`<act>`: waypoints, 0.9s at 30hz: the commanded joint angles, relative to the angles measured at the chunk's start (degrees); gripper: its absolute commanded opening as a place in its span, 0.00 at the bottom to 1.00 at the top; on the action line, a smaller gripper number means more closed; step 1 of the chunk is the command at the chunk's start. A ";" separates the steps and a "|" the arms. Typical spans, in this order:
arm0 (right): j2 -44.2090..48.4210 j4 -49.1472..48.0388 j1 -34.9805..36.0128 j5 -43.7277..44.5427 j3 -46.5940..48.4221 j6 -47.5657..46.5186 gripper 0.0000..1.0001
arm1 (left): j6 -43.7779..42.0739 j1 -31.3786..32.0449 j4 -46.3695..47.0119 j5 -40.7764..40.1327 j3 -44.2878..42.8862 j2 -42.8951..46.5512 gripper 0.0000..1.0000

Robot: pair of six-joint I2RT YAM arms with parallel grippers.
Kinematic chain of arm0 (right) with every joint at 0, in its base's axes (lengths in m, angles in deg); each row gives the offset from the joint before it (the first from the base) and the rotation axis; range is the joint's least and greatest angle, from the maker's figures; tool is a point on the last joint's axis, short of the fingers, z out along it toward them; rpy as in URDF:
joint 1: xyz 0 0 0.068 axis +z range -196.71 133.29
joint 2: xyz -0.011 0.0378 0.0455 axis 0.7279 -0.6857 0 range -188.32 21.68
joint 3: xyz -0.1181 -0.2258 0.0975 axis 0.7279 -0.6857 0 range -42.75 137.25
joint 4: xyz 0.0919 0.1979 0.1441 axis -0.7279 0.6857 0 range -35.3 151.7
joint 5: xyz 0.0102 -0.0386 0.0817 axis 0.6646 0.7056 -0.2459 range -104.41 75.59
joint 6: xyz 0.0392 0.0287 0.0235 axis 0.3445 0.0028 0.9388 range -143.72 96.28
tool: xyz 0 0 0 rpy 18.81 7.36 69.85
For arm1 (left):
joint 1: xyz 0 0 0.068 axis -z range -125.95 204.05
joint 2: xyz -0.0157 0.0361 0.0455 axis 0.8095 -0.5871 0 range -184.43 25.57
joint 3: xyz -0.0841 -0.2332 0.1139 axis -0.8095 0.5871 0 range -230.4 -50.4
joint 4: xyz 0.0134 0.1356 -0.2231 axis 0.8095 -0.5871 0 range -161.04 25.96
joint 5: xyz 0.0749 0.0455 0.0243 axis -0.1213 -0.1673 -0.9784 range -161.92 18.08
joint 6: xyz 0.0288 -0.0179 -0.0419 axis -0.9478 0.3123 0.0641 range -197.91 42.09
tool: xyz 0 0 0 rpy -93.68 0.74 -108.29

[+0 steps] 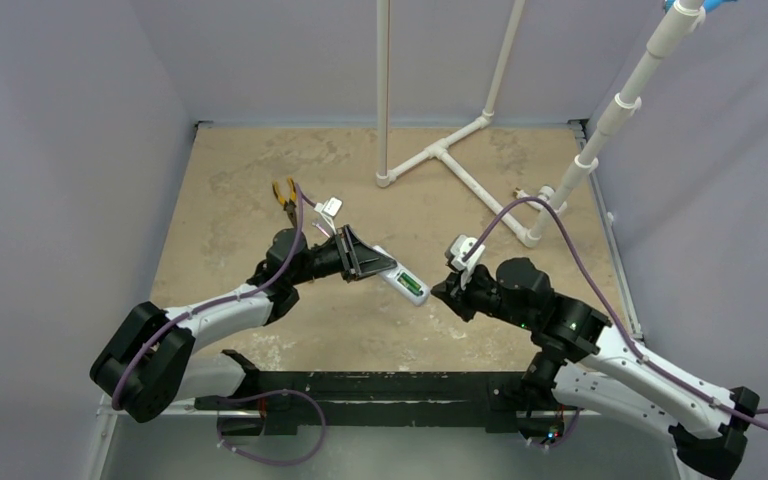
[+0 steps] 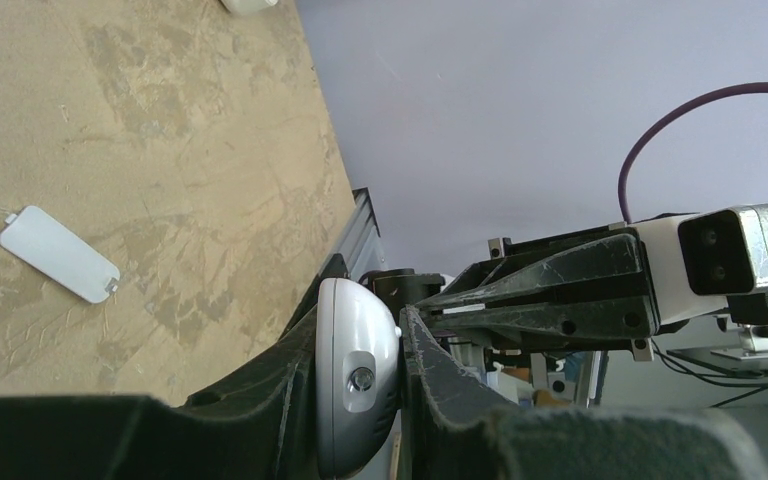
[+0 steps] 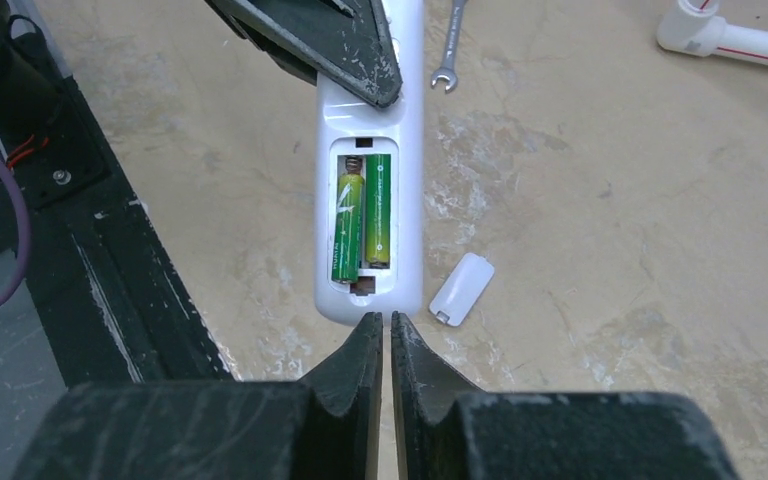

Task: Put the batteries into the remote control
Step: Load the battery into the remote control.

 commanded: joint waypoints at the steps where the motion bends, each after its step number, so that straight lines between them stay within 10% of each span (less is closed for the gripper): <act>1: -2.34 -4.45 0.05 -3.06 0.98 0.92 0.05 | 1.16 0.17 3.70 0.87 -2.65 0.72 0.00; 27: -3.78 -6.97 0.03 -5.86 0.35 1.64 0.02 | 0.86 0.20 3.13 0.81 -2.86 0.64 0.00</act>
